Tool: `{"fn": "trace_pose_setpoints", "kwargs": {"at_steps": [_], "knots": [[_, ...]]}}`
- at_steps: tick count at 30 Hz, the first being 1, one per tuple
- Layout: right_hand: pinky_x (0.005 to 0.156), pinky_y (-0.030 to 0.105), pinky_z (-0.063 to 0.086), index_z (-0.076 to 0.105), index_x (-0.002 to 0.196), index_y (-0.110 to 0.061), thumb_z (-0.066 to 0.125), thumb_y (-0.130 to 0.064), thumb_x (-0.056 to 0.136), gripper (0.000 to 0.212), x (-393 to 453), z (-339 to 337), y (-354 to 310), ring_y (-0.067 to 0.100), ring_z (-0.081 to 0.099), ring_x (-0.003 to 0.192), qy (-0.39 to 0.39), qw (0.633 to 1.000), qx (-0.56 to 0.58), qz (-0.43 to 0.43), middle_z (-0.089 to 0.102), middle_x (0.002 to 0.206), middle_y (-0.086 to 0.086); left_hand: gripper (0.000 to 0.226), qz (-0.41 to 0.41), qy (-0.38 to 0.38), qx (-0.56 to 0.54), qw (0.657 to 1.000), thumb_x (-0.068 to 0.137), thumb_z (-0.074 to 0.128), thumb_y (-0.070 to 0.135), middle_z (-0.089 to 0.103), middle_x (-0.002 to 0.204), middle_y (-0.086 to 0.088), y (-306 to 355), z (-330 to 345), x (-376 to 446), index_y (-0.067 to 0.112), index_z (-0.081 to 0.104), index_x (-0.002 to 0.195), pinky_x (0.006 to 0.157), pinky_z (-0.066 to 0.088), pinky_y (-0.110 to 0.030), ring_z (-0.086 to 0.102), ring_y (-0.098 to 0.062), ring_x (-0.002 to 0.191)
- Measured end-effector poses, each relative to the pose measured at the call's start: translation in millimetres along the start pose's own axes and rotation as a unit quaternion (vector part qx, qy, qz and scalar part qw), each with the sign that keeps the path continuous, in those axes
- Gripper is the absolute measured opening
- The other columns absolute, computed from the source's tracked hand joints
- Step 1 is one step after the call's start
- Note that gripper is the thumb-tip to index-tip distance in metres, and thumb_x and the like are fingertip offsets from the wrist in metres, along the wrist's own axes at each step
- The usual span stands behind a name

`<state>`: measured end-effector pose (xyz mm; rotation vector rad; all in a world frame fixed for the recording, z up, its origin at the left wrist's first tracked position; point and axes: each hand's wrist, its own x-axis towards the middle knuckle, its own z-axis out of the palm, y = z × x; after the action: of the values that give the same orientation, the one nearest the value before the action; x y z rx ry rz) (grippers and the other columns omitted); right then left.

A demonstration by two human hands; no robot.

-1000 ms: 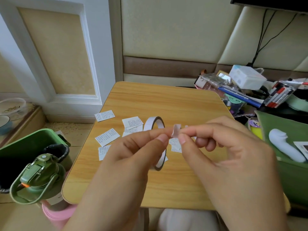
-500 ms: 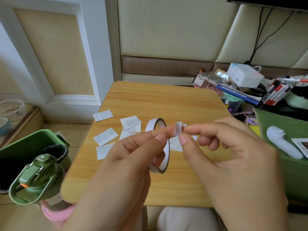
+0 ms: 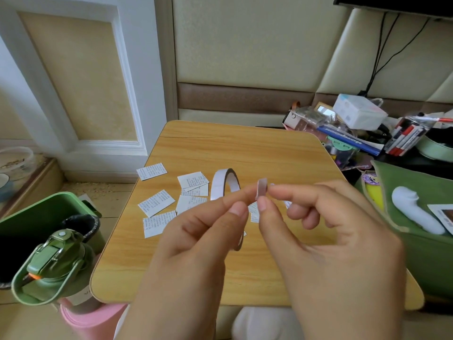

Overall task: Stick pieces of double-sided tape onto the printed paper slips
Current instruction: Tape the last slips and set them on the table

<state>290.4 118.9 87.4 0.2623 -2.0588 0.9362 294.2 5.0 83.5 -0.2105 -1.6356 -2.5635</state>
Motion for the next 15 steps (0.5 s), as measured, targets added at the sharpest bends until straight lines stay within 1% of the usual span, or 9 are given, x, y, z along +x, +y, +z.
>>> {"fn": "trace_pose_setpoints", "kwargs": {"at_steps": [3,6,7,9,11,13,15], "knots": [[0.068,0.004,0.036,0.071,0.082,-0.032,0.069,-0.034,0.077,0.005,2.9,-3.3,5.1,0.002,0.047,0.068,-0.035,0.999,0.000,-0.015,0.053,0.070,-0.012,0.038,-0.034,-0.011,-0.034,0.999,0.059,0.063,0.036,0.042,0.056,0.008,1.7,-2.9,2.7,0.019,0.078,0.089,0.065,0.031,-0.026,0.040,-0.005,0.059],[0.068,0.009,0.038,0.075,0.084,-0.025,0.073,-0.026,0.078,0.006,8.8,-11.4,8.2,0.005,0.048,0.070,-0.062,0.996,-0.024,-0.060,0.056,0.073,-0.007,0.033,-0.054,-0.040,-0.045,0.997,0.060,0.064,0.032,0.041,0.055,0.010,5.6,-6.7,6.2,0.017,0.079,0.085,0.053,0.038,-0.017,0.041,-0.005,0.055],[0.070,0.009,0.038,0.075,0.084,-0.023,0.073,-0.025,0.078,0.007,11.3,-14.3,8.1,0.006,0.048,0.070,-0.069,0.994,-0.033,-0.075,0.056,0.073,-0.006,0.029,-0.061,-0.046,-0.043,0.996,0.060,0.066,0.027,0.040,0.055,0.010,7.1,-7.5,7.0,0.017,0.079,0.084,0.053,0.037,-0.016,0.041,-0.005,0.054],[0.076,0.005,0.034,0.075,0.084,-0.022,0.073,-0.024,0.078,0.007,16.2,-18.5,7.7,0.007,0.048,0.071,-0.084,0.990,-0.052,-0.101,0.055,0.073,-0.005,0.023,-0.075,-0.044,-0.033,0.996,0.063,0.066,0.018,0.039,0.055,0.007,9.9,-8.5,7.6,0.015,0.079,0.081,0.060,0.032,-0.021,0.039,-0.007,0.053],[0.075,0.007,0.035,0.075,0.083,-0.022,0.073,-0.023,0.078,0.005,19.4,-20.5,8.9,0.006,0.047,0.072,-0.103,0.987,-0.056,-0.111,0.054,0.072,-0.005,0.026,-0.083,-0.043,-0.019,0.995,0.068,0.059,0.023,0.037,0.057,0.006,12.4,-8.3,6.6,0.014,0.079,0.082,0.065,0.027,-0.027,0.037,-0.008,0.055],[0.070,0.012,0.038,0.075,0.082,-0.023,0.073,-0.023,0.078,0.004,20.9,-20.8,10.8,0.007,0.047,0.072,-0.120,0.985,-0.053,-0.113,0.055,0.071,-0.005,0.028,-0.083,-0.042,0.001,0.996,0.069,0.057,0.026,0.037,0.056,0.006,14.2,-7.4,5.6,0.016,0.079,0.083,0.068,0.026,-0.029,0.036,-0.008,0.058],[0.068,0.014,0.038,0.075,0.080,-0.022,0.075,-0.024,0.075,0.005,21.1,-20.8,11.8,0.008,0.048,0.070,-0.131,0.984,-0.053,-0.111,0.056,0.070,-0.004,0.027,-0.081,-0.039,0.014,0.996,0.069,0.057,0.026,0.038,0.056,0.006,14.7,-7.2,4.9,0.017,0.079,0.083,0.070,0.024,-0.031,0.036,-0.008,0.058]]}}
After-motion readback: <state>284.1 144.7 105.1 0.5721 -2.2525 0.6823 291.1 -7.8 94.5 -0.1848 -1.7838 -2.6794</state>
